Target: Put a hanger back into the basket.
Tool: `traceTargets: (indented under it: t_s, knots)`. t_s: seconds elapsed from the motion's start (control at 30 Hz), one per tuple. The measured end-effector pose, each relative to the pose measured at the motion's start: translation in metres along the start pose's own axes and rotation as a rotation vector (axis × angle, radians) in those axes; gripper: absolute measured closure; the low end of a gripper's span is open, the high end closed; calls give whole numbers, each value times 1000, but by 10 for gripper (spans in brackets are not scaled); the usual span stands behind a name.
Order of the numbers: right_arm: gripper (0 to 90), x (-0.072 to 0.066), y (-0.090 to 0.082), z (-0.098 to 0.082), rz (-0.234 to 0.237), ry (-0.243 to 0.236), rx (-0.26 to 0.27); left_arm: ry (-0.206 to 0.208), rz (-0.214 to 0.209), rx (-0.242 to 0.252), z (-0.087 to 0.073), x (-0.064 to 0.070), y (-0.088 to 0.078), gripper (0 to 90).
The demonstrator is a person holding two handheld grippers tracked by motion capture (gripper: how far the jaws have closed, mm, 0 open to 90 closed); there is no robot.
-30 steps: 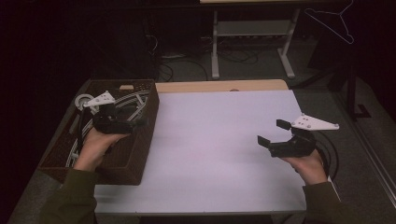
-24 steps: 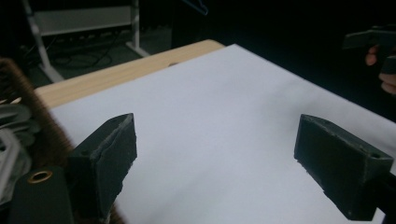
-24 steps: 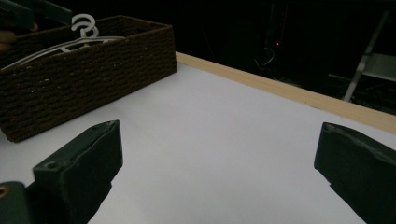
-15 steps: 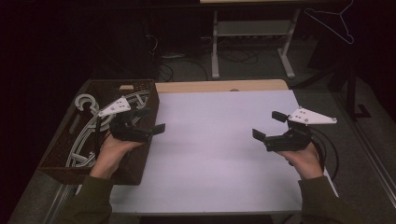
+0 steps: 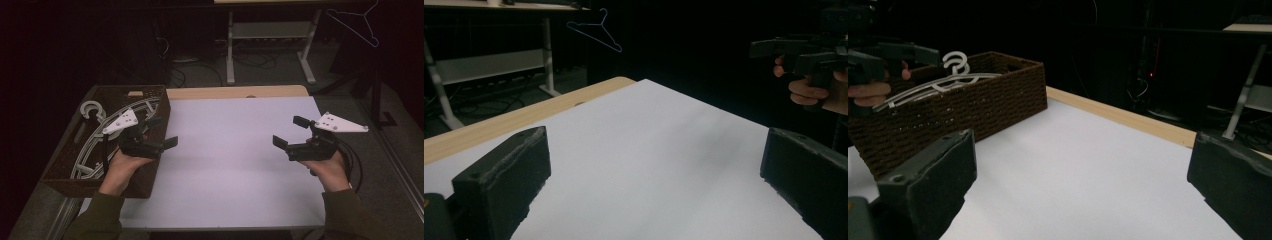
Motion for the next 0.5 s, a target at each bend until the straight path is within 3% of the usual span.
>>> traceTargets:
  t_s: [0.5]
  knots:
    - [0, -2, -2, 9, 16, -12, 29, 7, -24, 4, -1, 4, 1, 0]
Point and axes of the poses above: each handheld gripper's, and its own axes: y roughly forward along the jaws, z roughly out of its top, x roughly to its right, the point moved 9 cm from there along y, roughly forward along the jaws, and after that the axes turned 13 degrees about x, right-handed, at the moved point
